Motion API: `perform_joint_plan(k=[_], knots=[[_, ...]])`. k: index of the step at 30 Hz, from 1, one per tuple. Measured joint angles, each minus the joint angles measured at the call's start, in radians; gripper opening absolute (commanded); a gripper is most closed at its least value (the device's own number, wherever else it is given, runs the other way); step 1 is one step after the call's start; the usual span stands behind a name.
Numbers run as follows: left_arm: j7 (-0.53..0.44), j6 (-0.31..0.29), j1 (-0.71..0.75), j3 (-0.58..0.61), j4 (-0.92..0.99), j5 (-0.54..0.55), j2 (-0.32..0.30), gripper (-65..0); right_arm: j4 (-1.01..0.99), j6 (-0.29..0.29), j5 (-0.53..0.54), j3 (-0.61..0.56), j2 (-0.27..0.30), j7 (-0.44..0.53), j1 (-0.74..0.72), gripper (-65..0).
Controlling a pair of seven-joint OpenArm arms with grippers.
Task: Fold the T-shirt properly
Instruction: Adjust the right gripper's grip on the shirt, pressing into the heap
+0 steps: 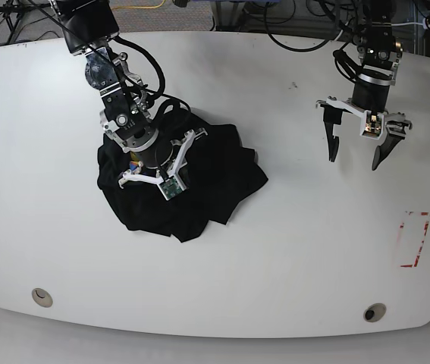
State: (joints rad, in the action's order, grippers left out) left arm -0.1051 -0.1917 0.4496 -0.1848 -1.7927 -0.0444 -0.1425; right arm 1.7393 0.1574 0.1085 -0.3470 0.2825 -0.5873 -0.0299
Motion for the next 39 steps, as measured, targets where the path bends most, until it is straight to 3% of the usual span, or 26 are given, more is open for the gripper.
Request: perform_joint_plan(k=[7, 25, 32, 39], knots=[[0.007, -0.004, -0.001, 0.008, 0.005, 0.0, 0.0, -16.9, 0.111, 0.0, 0.001, 0.007, 0.006, 0.006, 0.005, -65.0], [0.007, -0.004, 0.002, 0.006, 0.006, 0.0, -0.003, -17.8, 0.183, 0.0, 0.004, 0.006, 0.011, -0.008, 0.017, -63.6], [0.045, -0.003, -0.073, 0.002, 0.017, -0.007, -0.032, -17.9, 0.144, -0.011, -0.019, 0.04, 0.004, -0.071, 0.036, -63.6], [0.042, -0.008, -0.079, -0.002, 0.013, -0.004, -0.03, -17.9, 0.145, -0.011, -0.015, 0.04, 0.009, -0.049, 0.03, -63.6]])
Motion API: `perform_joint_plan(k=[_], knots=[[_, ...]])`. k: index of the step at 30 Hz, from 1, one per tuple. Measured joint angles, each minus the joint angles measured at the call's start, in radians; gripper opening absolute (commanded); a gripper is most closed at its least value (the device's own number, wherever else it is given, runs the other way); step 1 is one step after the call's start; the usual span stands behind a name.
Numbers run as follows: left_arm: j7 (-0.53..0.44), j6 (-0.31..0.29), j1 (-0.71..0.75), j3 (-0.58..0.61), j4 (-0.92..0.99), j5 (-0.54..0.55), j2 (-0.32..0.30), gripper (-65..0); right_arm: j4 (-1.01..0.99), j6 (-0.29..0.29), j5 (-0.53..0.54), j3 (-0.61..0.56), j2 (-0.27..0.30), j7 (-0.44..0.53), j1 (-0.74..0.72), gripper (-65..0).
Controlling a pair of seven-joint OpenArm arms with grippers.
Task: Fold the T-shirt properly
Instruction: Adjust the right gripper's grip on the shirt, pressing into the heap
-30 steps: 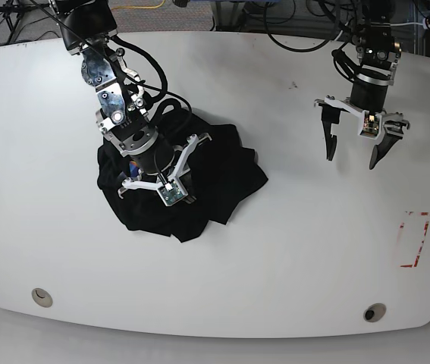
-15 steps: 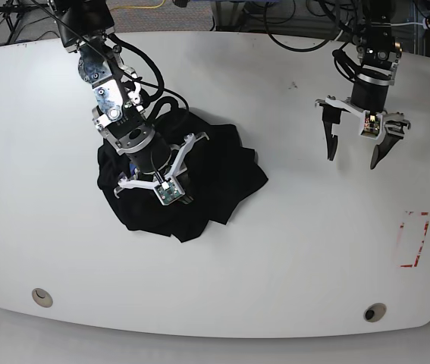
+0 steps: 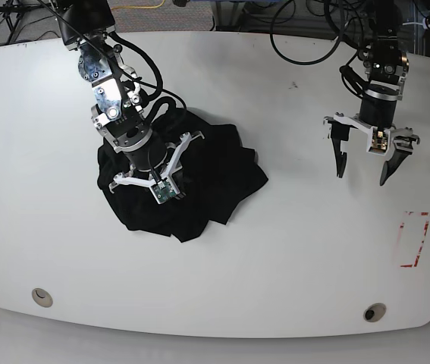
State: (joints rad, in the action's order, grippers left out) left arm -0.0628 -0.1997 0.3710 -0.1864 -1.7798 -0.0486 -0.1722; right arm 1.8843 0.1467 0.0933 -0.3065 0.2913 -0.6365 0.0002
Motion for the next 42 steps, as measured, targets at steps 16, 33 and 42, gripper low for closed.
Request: perform_joint_plan(k=[16, 33, 42], knots=[[-0.001, 0.004, -0.01, 0.0, 0.002, 0.0, 0.0, -17.9, 0.0, 0.0, 0.0, 0.0, 0.0, -0.003, 0.002, -63.3], [-0.002, 0.005, -0.011, 0.0, 0.002, 0.0, -0.001, -17.9, -0.085, 0.001, 0.001, 0.0, -0.007, -0.003, -0.068, -44.1], [-0.002, 0.004, -0.011, 0.0, 0.002, 0.0, 0.0, -17.9, -0.139, 0.0, 0.001, 0.0, -0.024, -0.002, -0.117, -36.8]])
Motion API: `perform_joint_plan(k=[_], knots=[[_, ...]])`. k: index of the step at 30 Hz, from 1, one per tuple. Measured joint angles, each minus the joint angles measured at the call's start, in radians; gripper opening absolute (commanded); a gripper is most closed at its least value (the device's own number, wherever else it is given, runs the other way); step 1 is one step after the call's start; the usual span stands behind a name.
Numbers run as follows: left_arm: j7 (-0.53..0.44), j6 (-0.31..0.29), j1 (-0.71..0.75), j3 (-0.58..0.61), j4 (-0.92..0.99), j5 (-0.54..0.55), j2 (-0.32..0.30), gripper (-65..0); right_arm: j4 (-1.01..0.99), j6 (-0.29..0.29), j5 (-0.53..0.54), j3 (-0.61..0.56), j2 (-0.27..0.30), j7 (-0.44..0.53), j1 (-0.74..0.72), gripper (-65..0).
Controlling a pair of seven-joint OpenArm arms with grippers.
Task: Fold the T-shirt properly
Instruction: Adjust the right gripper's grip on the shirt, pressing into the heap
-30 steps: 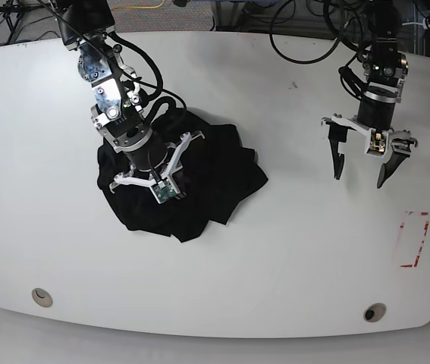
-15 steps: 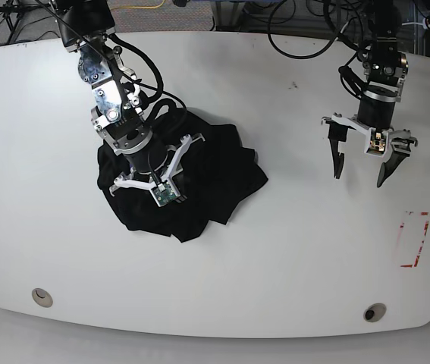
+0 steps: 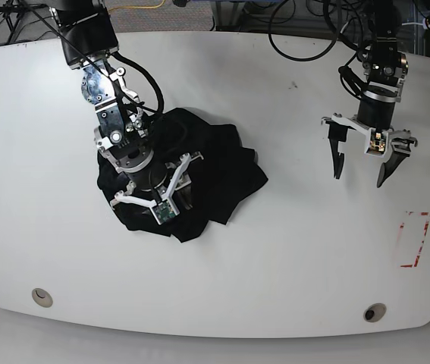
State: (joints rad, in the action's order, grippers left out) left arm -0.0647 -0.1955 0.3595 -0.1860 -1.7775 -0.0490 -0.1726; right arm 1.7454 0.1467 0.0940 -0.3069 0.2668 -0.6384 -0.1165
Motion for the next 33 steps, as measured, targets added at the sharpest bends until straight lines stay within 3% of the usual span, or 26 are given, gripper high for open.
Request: perform_joint_plan(k=[11, 19, 33], knots=[[0.0, 0.0, 0.0, 0.0, 0.0, 0.0, 0.0, -17.9, -0.133, 0.004, 0.004, -0.002, -0.004, 0.006, -0.064, -23.1], [0.0, 0.0, -0.001, 0.002, 0.0, 0.0, 0.0, -17.9, -0.253, 0.008, 0.007, -0.003, -0.042, 0.051, -0.105, -23.5], [0.001, 0.0, 0.0, 0.003, 0.0, 0.0, 0.0, -17.9, -0.396, 0.008, 0.004, -0.002, -0.042, 0.141, -0.122, -23.5]])
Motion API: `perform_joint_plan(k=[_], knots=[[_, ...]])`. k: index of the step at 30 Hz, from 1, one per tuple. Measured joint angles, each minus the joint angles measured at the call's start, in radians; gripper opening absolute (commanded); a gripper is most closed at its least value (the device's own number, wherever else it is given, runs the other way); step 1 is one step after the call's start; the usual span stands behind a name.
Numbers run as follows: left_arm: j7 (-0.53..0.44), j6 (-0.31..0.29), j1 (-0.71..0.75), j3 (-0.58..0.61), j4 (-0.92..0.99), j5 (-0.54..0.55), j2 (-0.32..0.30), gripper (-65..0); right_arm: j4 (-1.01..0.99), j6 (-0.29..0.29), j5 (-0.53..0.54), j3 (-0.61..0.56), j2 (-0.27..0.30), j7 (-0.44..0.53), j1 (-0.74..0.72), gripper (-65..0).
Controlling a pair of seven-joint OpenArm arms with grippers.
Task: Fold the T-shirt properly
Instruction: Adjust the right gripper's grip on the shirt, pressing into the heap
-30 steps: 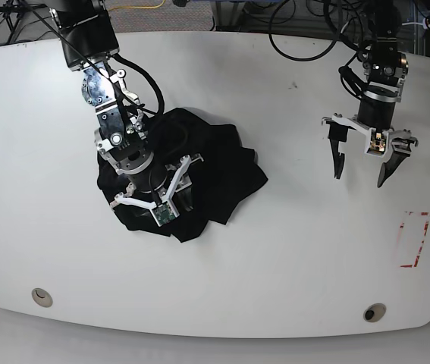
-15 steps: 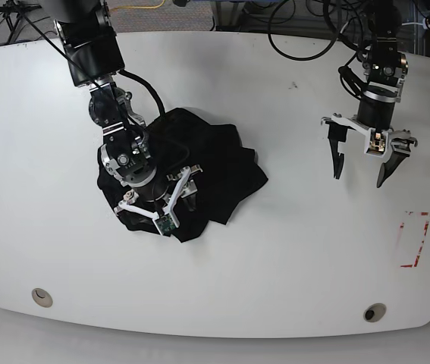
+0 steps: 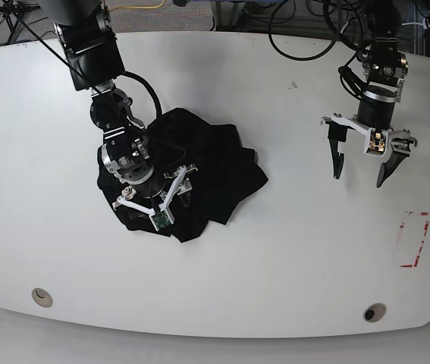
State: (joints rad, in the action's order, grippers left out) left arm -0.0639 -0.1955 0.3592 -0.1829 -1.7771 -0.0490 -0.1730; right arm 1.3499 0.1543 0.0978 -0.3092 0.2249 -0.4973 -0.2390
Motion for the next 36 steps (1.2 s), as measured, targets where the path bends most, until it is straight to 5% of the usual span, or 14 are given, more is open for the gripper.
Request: perform_joint_plan(k=[7, 17, 32, 36], knots=[[0.0, 0.0, 0.0, 0.0, 0.0, 0.0, 0.0, -17.9, -0.043, 0.001, 0.002, 0.0, 0.002, 0.015, -0.011, -24.9], [0.0, 0.0, 0.0, 0.0, 0.001, 0.0, 0.0, -17.9, -0.061, 0.003, 0.003, 0.035, 0.003, 0.026, -0.016, -44.5], [0.0, 0.0, 0.0, 0.0, 0.002, 0.0, 0.0, -17.9, -0.061, 0.003, 0.003, 0.042, 0.002, 0.026, -0.015, -64.8], [0.0, 0.0, 0.0, 0.0, 0.002, 0.0, 0.0, -17.9, -0.06, 0.002, 0.003, 0.042, 0.002, 0.026, -0.013, -65.0]])
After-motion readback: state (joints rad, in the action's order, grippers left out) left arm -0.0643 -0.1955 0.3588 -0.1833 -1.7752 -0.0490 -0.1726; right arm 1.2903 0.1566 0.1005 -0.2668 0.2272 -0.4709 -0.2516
